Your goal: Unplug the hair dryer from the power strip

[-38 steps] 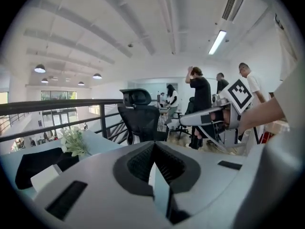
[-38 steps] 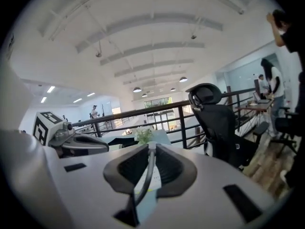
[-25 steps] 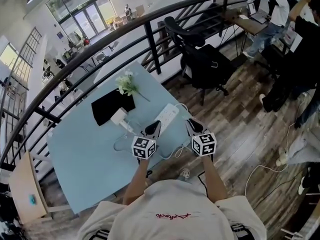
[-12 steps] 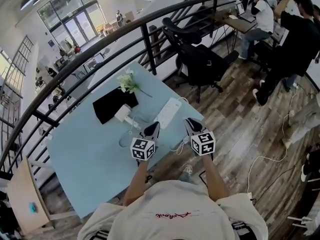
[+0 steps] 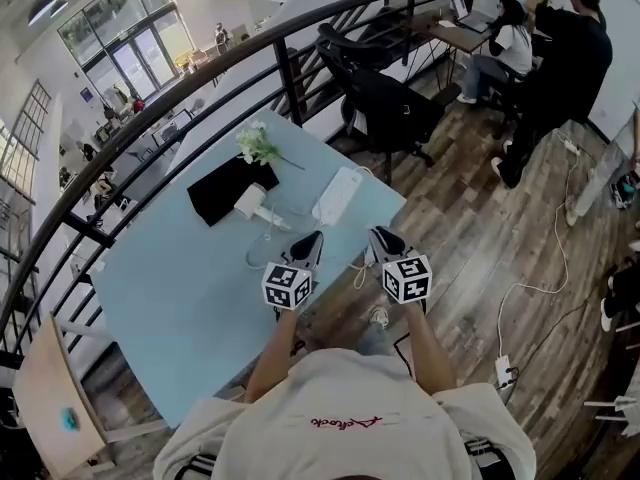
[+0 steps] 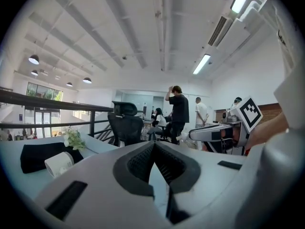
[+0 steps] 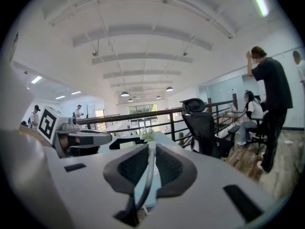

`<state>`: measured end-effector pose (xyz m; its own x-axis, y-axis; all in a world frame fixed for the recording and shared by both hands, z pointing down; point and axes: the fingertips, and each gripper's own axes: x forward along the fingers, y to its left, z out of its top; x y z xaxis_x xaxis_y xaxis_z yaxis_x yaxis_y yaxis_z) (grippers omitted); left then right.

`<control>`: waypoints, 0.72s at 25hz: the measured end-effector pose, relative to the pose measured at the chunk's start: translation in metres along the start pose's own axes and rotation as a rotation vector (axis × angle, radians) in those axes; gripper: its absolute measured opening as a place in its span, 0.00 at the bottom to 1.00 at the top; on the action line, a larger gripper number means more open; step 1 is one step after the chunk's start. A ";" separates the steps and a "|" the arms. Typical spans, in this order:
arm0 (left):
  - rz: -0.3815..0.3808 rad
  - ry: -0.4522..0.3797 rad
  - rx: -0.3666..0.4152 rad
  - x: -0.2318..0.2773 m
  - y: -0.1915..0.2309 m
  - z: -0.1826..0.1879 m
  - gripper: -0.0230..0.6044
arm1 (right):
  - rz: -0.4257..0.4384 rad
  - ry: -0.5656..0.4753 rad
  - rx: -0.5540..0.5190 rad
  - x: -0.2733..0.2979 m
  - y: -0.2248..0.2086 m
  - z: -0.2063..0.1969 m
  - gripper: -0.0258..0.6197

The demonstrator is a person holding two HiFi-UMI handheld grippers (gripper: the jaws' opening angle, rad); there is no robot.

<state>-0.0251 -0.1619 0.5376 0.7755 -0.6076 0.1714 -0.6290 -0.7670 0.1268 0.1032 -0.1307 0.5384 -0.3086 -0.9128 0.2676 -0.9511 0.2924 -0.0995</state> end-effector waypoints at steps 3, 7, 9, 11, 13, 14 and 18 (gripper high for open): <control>-0.012 -0.003 0.000 -0.023 -0.011 -0.005 0.05 | -0.009 -0.007 0.001 -0.019 0.019 -0.005 0.13; -0.021 -0.012 0.004 -0.052 -0.026 -0.007 0.05 | -0.019 -0.013 -0.005 -0.044 0.043 -0.011 0.13; -0.023 -0.018 0.005 -0.066 -0.033 -0.008 0.05 | -0.025 -0.014 -0.007 -0.057 0.054 -0.015 0.13; -0.027 -0.024 0.005 -0.079 -0.040 -0.010 0.05 | -0.030 -0.015 -0.011 -0.069 0.065 -0.018 0.13; -0.034 -0.027 0.002 -0.090 -0.046 -0.013 0.05 | -0.035 -0.014 -0.014 -0.081 0.075 -0.022 0.13; -0.037 -0.026 0.001 -0.094 -0.050 -0.015 0.05 | -0.039 -0.014 -0.016 -0.087 0.078 -0.024 0.13; -0.048 -0.020 -0.006 -0.104 -0.065 -0.020 0.05 | -0.047 -0.016 -0.018 -0.106 0.086 -0.029 0.13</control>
<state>-0.0658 -0.0448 0.5311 0.8057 -0.5742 0.1451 -0.5913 -0.7941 0.1405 0.0536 -0.0009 0.5290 -0.2633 -0.9300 0.2565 -0.9647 0.2539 -0.0697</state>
